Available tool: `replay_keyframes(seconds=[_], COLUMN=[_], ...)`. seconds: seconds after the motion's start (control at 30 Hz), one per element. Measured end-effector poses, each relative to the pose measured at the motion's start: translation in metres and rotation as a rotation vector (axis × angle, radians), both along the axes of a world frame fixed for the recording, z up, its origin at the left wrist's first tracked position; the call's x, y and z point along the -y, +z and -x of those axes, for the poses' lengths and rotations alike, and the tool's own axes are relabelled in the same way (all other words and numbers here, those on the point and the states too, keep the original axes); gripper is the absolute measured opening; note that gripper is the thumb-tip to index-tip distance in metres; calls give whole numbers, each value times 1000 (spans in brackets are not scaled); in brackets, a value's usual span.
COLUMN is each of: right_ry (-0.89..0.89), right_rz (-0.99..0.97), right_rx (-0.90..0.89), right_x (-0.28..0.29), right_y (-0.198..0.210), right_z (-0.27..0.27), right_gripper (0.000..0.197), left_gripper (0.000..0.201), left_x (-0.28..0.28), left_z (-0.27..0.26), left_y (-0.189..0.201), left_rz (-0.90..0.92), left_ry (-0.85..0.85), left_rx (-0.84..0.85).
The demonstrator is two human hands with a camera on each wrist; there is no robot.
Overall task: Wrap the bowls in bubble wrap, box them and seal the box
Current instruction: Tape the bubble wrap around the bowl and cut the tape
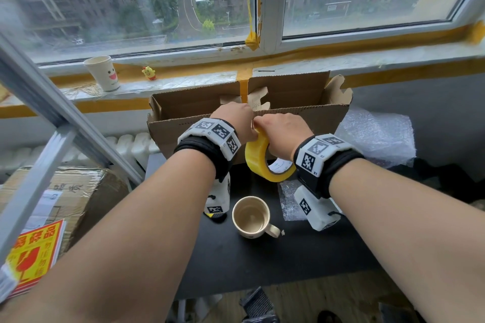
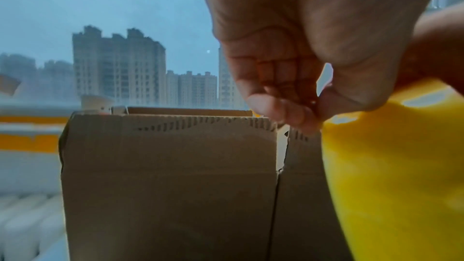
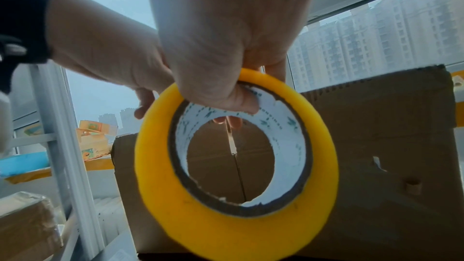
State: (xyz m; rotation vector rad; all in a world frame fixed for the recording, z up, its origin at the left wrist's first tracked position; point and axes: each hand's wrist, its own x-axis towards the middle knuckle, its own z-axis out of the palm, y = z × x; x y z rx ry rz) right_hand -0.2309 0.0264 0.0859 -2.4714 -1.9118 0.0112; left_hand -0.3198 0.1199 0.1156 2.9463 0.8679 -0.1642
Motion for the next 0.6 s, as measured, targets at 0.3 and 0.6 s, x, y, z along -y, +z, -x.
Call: replay_keyframes(seconds=[0.3,0.6], right_ry=[-2,-12], right_rz=[-4,23], right_rx=[-74,-20], right_x=[3,4], right_y=[2,-1], right_z=[-6,-7], right_gripper=[34,39], left_gripper=[21,20], left_x=[-13,-13], left_z=[15,17], left_y=[-8,-17], left_rz=[630,955], left_ry=[188,275], left_rx=[162,235])
